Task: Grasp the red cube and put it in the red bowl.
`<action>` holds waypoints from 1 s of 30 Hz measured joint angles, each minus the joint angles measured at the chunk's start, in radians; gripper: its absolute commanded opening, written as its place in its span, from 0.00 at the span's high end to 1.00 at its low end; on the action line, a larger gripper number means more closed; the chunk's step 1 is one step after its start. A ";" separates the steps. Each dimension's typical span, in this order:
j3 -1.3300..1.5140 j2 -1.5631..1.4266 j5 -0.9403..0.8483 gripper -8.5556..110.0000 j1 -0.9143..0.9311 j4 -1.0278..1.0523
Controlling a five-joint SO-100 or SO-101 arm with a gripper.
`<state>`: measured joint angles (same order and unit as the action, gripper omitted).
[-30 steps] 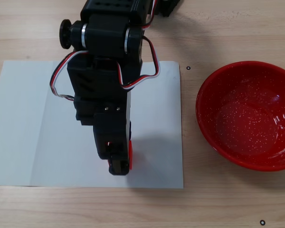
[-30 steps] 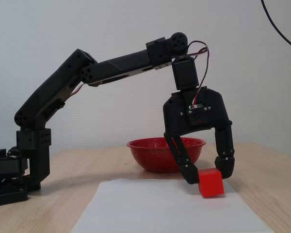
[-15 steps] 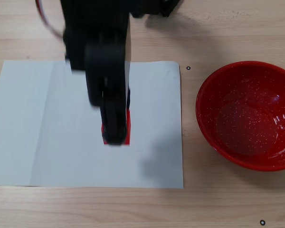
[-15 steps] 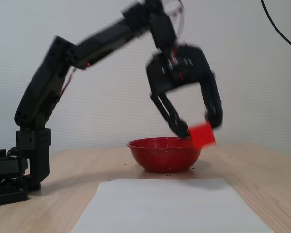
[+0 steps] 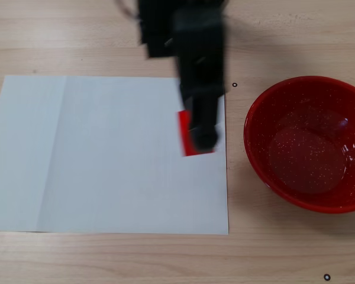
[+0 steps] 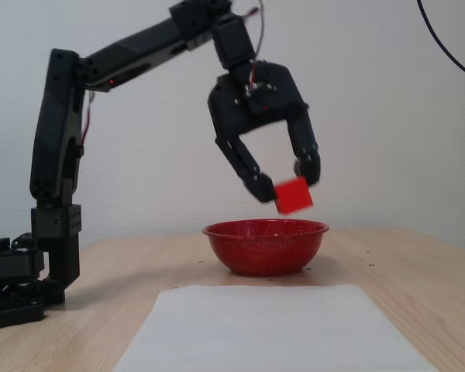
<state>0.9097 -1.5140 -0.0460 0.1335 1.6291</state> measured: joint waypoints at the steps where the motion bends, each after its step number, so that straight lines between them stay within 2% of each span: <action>1: 0.003 -0.012 0.000 0.93 0.023 -0.003; 19: 0.190 -0.126 -0.023 0.92 0.357 -0.115; 22: 0.236 -0.126 -0.023 0.88 0.380 -0.158; 26: 0.278 -0.124 -0.023 0.72 0.417 -0.192; 30: 0.284 -0.123 -0.023 0.68 0.437 -0.192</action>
<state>1.1934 -1.6368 -0.0690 0.5706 1.4373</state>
